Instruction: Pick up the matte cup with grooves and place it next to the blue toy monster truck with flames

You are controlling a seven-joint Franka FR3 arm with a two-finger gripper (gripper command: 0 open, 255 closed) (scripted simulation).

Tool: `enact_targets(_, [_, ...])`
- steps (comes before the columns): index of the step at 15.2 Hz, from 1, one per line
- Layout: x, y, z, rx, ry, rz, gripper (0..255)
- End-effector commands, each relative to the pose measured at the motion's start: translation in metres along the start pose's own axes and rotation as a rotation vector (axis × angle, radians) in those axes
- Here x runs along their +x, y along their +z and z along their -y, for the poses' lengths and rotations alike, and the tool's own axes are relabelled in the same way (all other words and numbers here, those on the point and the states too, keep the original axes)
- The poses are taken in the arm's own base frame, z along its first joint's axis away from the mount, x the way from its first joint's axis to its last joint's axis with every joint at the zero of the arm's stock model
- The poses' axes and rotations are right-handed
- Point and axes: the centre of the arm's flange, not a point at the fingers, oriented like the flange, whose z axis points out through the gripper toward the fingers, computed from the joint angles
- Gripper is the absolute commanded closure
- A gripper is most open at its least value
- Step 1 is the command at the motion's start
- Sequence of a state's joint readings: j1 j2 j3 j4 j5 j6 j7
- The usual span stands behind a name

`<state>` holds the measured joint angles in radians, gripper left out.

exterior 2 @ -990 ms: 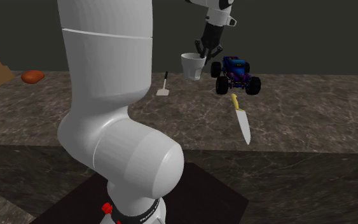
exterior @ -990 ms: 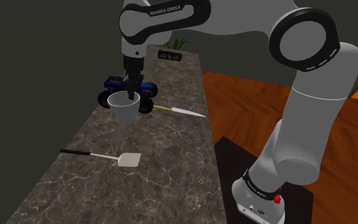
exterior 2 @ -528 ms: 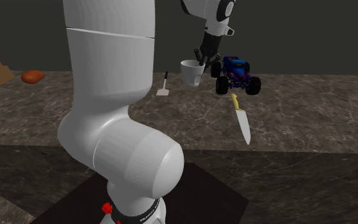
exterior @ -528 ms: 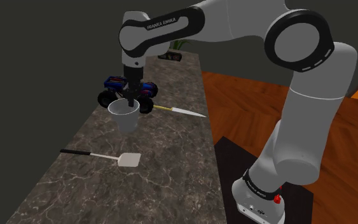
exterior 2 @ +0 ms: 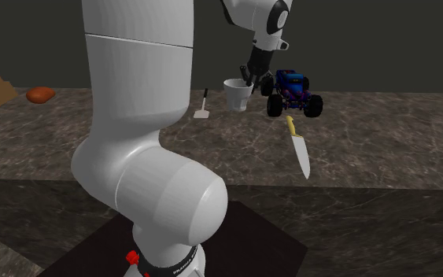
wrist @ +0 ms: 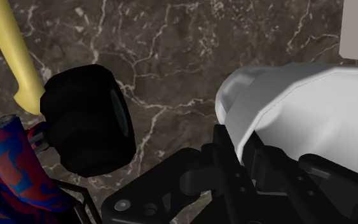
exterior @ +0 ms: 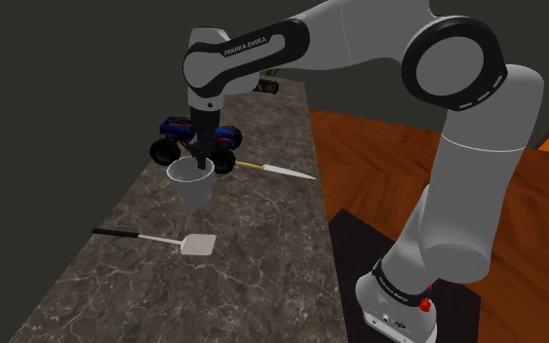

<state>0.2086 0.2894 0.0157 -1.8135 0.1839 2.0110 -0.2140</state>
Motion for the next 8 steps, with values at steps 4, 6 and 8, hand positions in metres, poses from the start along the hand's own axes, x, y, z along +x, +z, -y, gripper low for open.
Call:
enact_targets(4, [0.0, -0.0002, 0.0, 0.0, 0.0, -0.001, 0])
enact_targets(6, [0.0, -0.0001, 0.0, 0.0, 0.0, -0.001, 0])
enact_targets(8, [0.0, -0.0001, 0.0, 0.0, 0.0, -0.001, 0])
